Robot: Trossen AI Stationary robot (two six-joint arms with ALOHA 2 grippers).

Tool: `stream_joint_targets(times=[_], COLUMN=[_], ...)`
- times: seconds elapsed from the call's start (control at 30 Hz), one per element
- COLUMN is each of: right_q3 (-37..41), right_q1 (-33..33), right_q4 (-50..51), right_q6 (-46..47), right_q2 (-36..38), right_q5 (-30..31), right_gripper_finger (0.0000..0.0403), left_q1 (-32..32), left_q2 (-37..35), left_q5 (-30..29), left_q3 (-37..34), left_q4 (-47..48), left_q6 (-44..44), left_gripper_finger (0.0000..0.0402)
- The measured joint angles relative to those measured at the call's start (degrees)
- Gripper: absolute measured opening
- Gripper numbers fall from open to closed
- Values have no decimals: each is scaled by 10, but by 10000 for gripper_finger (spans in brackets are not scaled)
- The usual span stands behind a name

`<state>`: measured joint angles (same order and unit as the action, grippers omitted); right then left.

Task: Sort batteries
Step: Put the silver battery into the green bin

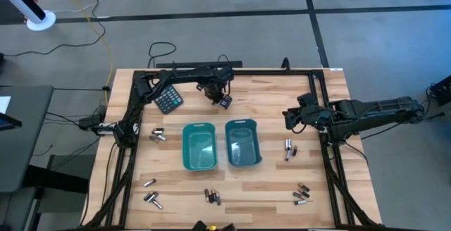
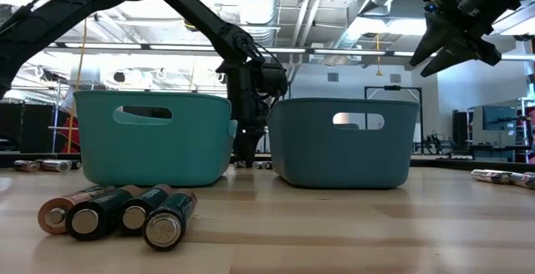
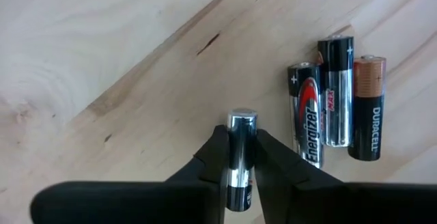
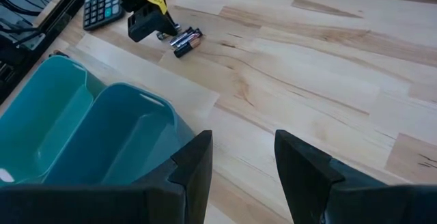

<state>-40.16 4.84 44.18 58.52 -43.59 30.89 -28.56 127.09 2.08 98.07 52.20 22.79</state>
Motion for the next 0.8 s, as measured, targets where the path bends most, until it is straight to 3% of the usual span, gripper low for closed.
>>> stream_joint_targets(times=[0.47,0.8], right_q3=[0,0], right_q1=[0,0], right_q4=[1,5], right_q6=[-5,-6], right_q2=[0,0], right_q5=[0,-3], right_gripper_finger=[175,175], left_q1=[3,17], left_q2=[3,-71], left_q5=[6,-20], left_q3=[34,35], left_q4=[69,73], left_q6=[-10,-4], left_gripper_finger=[47,47])
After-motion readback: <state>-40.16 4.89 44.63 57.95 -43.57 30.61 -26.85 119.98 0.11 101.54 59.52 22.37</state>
